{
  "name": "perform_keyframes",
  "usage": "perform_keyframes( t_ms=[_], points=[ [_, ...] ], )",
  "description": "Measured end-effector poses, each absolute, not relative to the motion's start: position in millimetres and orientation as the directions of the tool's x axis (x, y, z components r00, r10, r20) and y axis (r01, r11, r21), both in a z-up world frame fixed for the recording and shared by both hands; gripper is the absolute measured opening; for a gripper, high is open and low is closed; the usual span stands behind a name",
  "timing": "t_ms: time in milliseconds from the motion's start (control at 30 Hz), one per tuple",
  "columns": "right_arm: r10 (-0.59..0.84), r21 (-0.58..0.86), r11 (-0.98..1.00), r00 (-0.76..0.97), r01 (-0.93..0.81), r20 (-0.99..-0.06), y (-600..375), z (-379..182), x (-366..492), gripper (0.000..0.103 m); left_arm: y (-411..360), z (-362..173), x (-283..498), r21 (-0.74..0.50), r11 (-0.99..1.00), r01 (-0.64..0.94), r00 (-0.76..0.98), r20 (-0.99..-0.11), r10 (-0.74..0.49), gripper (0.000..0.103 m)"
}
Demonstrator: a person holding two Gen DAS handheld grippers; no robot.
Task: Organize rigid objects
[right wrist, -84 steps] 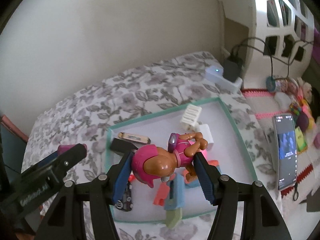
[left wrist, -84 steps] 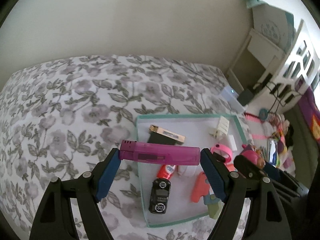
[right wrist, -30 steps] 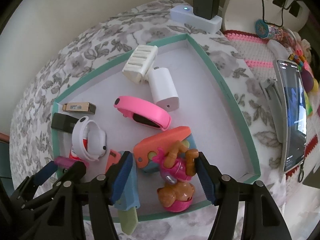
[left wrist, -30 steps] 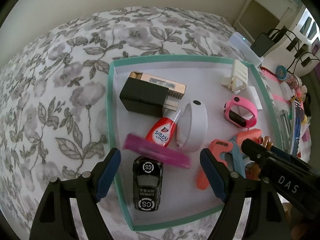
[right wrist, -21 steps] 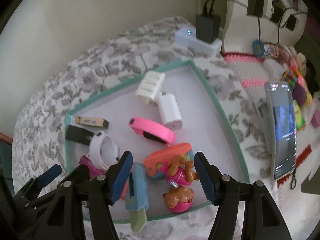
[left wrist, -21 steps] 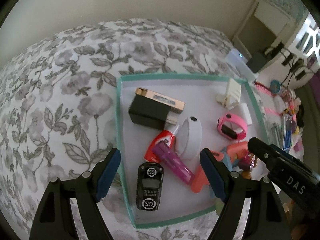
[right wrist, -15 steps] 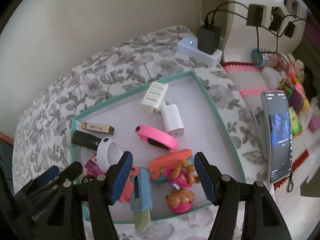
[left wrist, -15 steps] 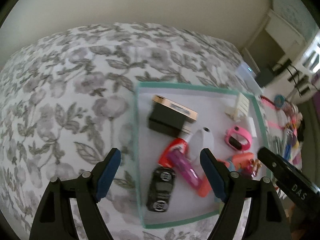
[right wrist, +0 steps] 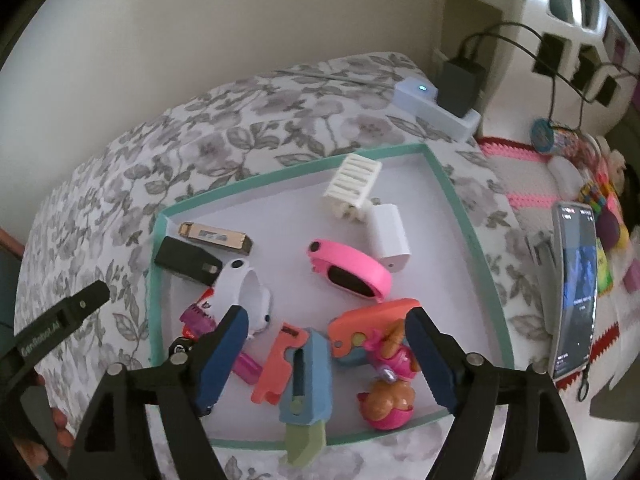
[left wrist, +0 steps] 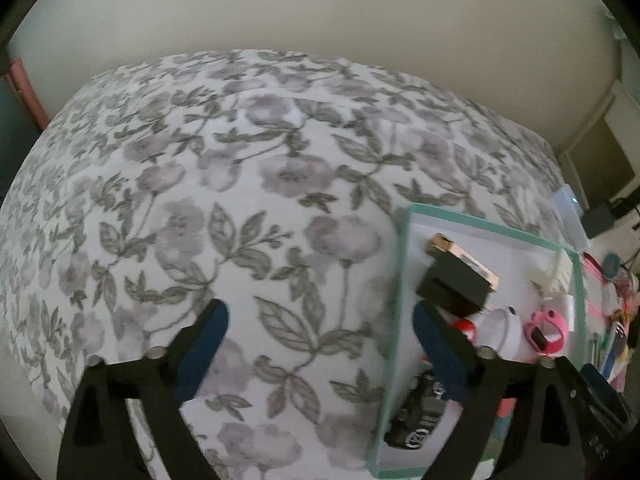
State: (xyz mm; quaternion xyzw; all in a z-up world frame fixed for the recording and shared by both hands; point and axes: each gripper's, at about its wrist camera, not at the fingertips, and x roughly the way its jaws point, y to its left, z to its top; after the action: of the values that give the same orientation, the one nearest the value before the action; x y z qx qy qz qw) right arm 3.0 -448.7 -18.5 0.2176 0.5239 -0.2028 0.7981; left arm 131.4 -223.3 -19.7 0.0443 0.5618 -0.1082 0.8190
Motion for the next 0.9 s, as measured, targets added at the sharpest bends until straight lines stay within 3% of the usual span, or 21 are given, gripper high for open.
perform_keyframes(
  t_ms=[33,100,133,900],
  points=[
    [-0.095,0.133,0.829,0.371,0.543,-0.924,-446,-19,5,0.084,-222,-20,131,-0.047,0.974,0.220,0.346,-0.930,-0.123,0.096],
    [-0.094,0.128,0.840,0.374,0.527,-0.923,-441,-20,8,0.099,-219,-22,133,-0.043,0.976,0.212,0.345,-0.931,-0.116,0.096],
    [-0.095,0.126,0.842,0.374,0.524,-0.922,-440,-21,9,0.101,-218,-23,133,-0.040,0.977,0.209,0.345,-0.932,-0.112,0.096],
    [-0.098,0.129,0.867,0.419,0.481,-0.903,-428,-20,15,0.103,-211,-14,138,-0.033,0.982,0.185,0.400,-0.910,-0.105,0.096]
  ],
)
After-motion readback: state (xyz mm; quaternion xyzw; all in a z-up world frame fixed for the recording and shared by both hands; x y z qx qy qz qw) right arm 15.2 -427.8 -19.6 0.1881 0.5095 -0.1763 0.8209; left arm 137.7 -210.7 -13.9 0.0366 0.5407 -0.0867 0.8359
